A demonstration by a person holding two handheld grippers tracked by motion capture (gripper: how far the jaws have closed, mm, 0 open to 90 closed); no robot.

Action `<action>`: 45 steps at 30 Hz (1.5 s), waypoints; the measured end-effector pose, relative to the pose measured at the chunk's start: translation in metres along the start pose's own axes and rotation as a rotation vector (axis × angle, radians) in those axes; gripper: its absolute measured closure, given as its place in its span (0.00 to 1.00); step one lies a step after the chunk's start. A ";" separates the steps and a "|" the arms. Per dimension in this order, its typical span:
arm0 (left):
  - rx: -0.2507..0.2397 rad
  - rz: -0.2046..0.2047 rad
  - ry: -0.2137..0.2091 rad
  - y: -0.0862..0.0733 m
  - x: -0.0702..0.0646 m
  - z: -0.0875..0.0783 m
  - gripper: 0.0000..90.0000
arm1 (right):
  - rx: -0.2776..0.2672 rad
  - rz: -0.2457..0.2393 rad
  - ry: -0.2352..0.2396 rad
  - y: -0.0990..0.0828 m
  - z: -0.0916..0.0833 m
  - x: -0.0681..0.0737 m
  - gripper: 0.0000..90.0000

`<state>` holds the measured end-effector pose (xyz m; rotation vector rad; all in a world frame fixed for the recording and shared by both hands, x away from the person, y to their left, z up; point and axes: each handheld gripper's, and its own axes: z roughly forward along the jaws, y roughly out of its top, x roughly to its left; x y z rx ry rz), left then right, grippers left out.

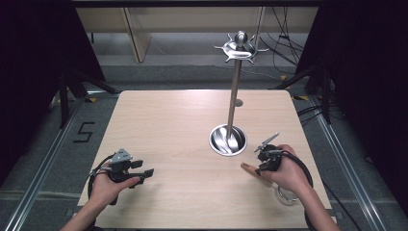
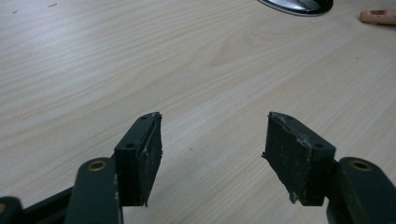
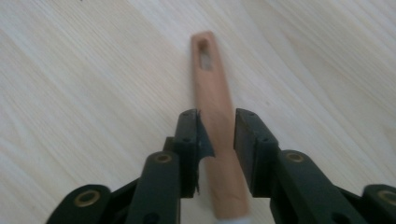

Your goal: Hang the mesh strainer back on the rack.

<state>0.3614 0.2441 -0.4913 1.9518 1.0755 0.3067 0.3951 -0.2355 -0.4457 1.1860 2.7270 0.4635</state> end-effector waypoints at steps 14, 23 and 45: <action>-0.007 0.002 -0.002 0.000 -0.001 -0.003 0.40 | 0.107 -0.044 -0.007 -0.010 -0.007 -0.011 0.62; -0.021 -0.007 -0.001 -0.002 0.001 -0.005 0.40 | 0.140 -0.077 -0.028 -0.005 0.000 -0.015 0.60; -0.019 -0.008 -0.003 -0.002 0.001 -0.005 0.40 | 0.244 -0.186 0.002 -0.010 0.017 -0.013 0.71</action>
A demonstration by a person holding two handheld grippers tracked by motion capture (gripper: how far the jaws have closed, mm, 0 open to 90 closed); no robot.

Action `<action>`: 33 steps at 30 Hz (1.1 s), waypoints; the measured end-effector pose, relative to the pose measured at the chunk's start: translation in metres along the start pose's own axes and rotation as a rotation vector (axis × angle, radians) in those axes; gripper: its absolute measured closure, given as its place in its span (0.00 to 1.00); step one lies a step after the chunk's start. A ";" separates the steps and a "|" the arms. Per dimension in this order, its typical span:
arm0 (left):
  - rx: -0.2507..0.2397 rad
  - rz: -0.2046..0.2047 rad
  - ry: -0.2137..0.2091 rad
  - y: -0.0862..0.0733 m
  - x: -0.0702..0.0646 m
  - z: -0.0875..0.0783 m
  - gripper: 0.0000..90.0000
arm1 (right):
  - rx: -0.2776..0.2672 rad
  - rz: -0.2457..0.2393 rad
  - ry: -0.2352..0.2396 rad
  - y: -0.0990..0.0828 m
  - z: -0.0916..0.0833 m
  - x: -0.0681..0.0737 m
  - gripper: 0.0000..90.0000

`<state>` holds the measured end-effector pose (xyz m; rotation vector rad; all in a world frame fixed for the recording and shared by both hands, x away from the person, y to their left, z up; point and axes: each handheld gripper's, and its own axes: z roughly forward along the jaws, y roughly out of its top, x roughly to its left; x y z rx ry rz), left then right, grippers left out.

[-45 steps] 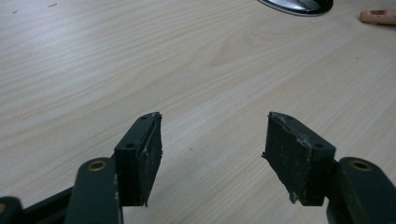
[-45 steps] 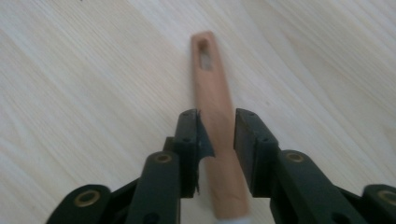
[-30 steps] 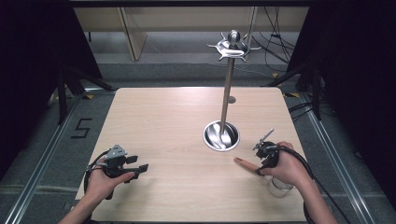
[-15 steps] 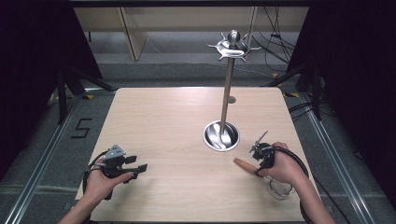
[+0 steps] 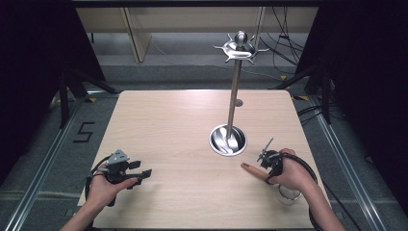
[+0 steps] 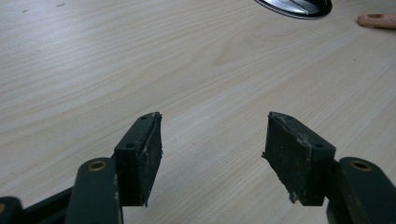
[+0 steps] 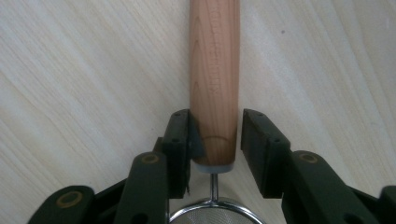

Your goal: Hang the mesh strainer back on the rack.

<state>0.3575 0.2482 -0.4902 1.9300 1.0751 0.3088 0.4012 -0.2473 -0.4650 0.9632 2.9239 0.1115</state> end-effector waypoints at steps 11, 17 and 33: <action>-0.004 -0.005 -0.001 0.000 0.000 -0.001 0.40 | -0.015 0.001 -0.005 -0.004 -0.002 0.001 0.77; 0.006 0.007 0.008 0.000 0.001 -0.002 0.40 | -0.065 0.025 -0.012 -0.009 -0.007 0.001 0.77; 0.008 0.005 0.005 0.000 0.001 -0.002 0.40 | -0.258 0.112 -0.063 -0.032 -0.020 0.003 0.77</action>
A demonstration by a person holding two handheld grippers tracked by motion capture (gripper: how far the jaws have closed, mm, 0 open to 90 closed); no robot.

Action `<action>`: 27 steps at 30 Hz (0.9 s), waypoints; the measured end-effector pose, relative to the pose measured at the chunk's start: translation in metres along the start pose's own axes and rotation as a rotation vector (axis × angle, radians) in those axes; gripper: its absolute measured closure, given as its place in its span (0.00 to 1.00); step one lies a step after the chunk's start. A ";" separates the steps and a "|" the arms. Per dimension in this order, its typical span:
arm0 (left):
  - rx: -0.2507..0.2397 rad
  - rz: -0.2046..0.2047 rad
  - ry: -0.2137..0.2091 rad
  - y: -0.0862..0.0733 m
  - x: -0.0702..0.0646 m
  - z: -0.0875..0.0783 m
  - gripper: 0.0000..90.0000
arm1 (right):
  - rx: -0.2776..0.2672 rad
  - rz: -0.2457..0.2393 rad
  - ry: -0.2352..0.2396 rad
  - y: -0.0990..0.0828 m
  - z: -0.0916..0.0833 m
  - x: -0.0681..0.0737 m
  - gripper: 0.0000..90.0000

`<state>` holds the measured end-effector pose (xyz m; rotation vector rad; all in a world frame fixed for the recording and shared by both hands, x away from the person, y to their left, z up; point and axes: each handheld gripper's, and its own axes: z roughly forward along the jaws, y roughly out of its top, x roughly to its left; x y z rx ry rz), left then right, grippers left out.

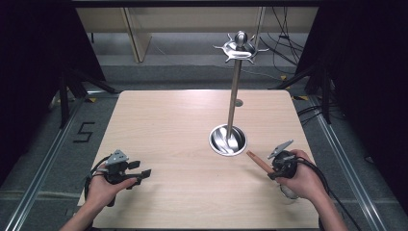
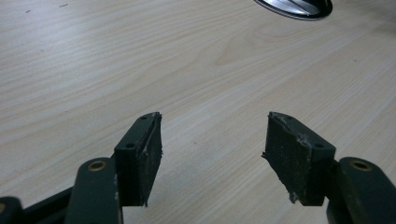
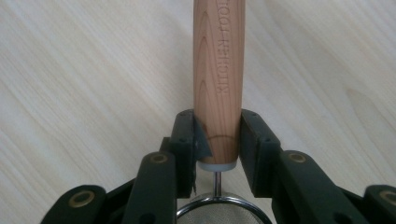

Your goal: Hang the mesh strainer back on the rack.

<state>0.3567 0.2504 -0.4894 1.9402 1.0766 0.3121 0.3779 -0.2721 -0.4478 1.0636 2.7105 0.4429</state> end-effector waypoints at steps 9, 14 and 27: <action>-0.003 -0.001 0.001 0.000 0.000 0.000 0.40 | -0.093 0.114 -0.004 -0.007 -0.007 -0.002 0.77; -0.005 0.000 -0.001 0.000 0.000 0.000 0.40 | -0.152 0.137 0.004 -0.010 -0.012 -0.006 0.77; -0.003 0.004 0.001 0.000 0.000 0.000 0.40 | -0.336 0.179 -0.040 -0.012 -0.024 -0.014 0.77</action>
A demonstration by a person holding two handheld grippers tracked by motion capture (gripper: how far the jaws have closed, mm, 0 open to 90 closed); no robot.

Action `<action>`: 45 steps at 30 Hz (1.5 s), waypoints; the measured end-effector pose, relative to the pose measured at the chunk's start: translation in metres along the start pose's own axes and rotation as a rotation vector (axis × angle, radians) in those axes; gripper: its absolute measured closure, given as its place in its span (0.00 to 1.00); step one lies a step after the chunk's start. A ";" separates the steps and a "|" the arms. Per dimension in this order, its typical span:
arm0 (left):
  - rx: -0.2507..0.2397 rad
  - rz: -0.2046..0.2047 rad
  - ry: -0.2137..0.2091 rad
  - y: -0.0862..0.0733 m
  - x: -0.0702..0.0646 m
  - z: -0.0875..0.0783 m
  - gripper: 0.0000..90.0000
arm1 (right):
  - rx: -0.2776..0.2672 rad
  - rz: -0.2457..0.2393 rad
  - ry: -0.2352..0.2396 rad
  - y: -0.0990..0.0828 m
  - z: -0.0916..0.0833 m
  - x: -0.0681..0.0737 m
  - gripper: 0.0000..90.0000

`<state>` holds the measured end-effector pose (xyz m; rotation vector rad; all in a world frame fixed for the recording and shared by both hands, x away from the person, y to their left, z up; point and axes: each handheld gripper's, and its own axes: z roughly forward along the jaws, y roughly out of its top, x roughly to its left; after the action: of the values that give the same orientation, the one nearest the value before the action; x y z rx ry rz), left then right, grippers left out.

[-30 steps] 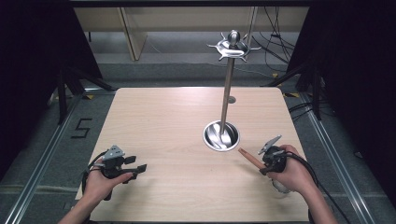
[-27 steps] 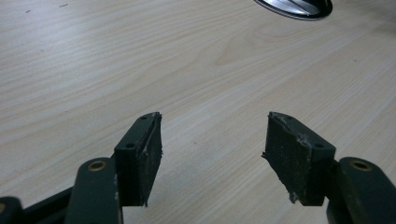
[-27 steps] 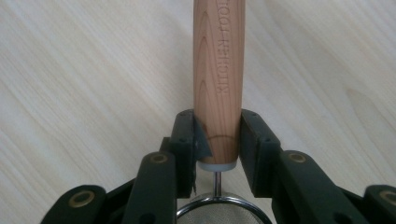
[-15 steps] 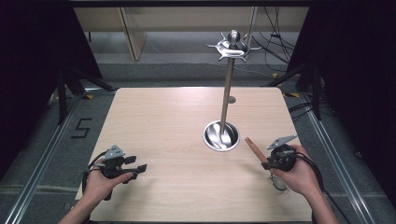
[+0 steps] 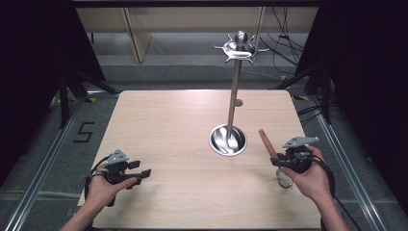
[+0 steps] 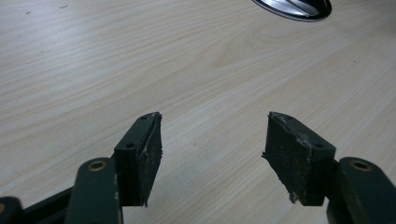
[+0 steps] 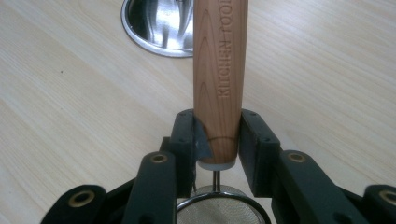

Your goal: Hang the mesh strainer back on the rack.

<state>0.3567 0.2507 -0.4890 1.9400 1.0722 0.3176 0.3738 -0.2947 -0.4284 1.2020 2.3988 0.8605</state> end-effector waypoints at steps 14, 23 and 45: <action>0.002 0.000 -0.002 0.000 0.000 0.000 0.40 | -0.072 0.019 -0.007 0.005 -0.007 0.000 0.77; 0.001 0.001 -0.001 0.000 0.000 0.000 0.40 | -0.116 0.021 -0.014 0.009 -0.011 0.002 0.77; 0.004 0.005 0.001 0.000 0.000 0.000 0.40 | -0.174 0.043 -0.028 0.014 -0.020 0.003 0.77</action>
<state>0.3568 0.2513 -0.4887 1.9467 1.0690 0.3193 0.3700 -0.2930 -0.4040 1.1941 2.2309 1.0346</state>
